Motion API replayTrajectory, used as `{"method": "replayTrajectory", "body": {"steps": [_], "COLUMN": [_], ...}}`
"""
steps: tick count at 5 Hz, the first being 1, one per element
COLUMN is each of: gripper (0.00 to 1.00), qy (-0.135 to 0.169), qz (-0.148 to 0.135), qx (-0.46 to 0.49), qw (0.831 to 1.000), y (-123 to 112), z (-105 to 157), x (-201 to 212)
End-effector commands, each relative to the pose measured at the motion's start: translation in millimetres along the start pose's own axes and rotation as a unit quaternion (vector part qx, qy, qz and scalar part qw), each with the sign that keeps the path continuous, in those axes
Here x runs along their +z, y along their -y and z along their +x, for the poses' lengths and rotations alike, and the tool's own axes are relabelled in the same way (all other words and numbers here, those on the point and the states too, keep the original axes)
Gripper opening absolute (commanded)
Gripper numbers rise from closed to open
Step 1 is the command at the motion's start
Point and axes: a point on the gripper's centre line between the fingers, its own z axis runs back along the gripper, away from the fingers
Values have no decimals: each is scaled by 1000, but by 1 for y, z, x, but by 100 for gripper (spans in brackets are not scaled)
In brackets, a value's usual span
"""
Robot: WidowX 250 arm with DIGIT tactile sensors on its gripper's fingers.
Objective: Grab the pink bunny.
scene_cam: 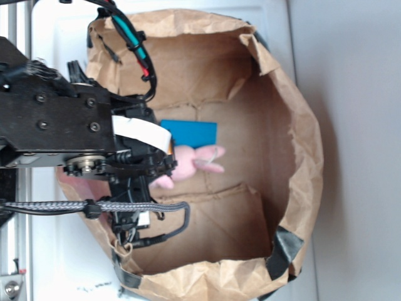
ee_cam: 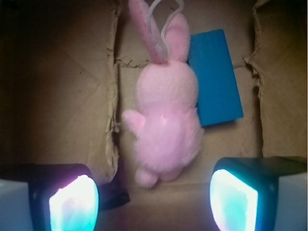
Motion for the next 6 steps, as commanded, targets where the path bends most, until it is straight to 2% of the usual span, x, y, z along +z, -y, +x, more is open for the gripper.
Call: {"method": "replayTrajectory", "body": {"steps": [1,4,6], "gripper": [100,100,100], "qy": [0,-25,-41], "qz": [12,36,72], "qx": [-5,-15,-6], "qw": [1000,999,997], "y": [5,20,9], "z": [4,14,15], "x": [-10,-45,-68]}}
